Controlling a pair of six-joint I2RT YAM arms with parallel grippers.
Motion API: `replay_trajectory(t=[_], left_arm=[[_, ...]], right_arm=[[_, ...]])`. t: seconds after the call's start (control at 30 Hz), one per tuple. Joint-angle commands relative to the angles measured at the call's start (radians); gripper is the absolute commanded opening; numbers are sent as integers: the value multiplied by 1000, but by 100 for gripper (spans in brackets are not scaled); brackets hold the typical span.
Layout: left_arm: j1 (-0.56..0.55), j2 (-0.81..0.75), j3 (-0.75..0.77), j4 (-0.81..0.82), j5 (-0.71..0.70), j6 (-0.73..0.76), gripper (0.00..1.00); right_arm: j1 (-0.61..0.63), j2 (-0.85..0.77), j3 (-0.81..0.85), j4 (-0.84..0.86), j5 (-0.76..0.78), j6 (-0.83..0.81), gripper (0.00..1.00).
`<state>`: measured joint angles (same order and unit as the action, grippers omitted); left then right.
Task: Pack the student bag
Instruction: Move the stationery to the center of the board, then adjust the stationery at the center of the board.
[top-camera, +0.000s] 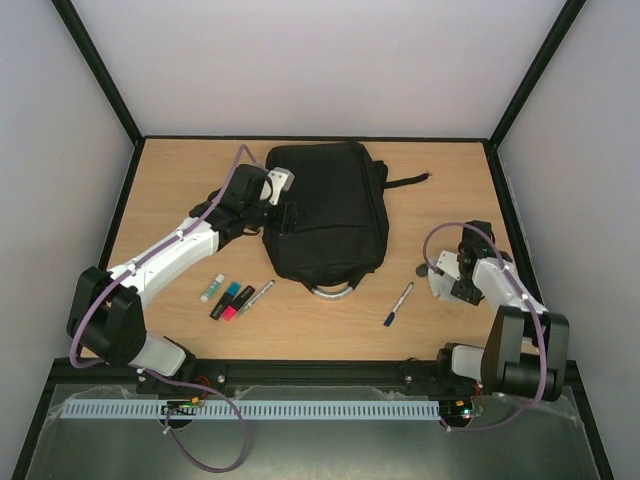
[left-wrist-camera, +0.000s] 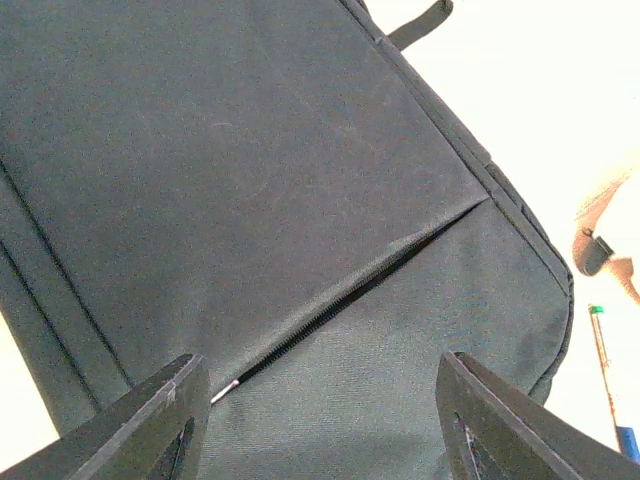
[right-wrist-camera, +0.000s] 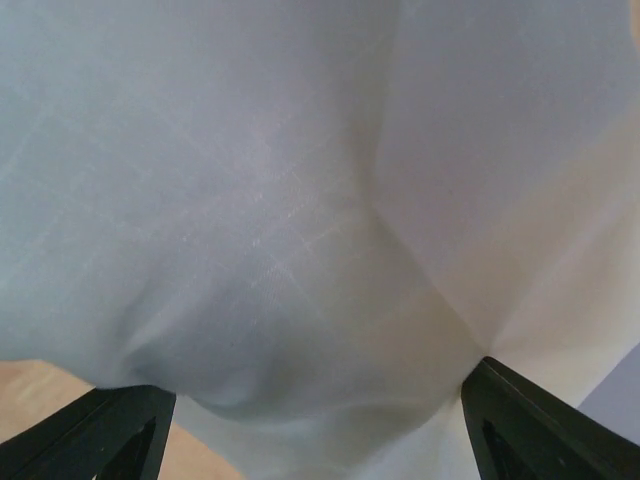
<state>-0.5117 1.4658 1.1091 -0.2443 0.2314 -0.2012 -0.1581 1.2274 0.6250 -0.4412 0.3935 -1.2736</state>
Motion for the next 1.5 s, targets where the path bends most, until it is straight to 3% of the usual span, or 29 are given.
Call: replay_trajectory(t=[0.0, 0.2, 0.4, 0.5, 0.87, 1.1, 1.47], left_arm=[[-4, -28, -7, 16, 5, 11, 65], [-18, -24, -9, 19, 16, 15, 65], [-25, -25, -9, 16, 15, 25, 65], [-26, -23, -8, 16, 24, 26, 65], [-32, -22, -9, 20, 43, 23, 64], [-38, -27, -14, 22, 42, 26, 61], [-39, -18, -12, 28, 49, 20, 61]], right_arm=[[-4, 107, 39, 244, -36, 29, 79], [-4, 209, 164, 274, -128, 36, 80], [-4, 212, 307, -36, -240, 40, 79], [-12, 199, 340, -110, -240, 48, 78], [-212, 570, 787, -204, -304, 440, 57], [-218, 570, 640, -66, -185, 389, 50], [-125, 334, 296, -235, -271, 246, 49]])
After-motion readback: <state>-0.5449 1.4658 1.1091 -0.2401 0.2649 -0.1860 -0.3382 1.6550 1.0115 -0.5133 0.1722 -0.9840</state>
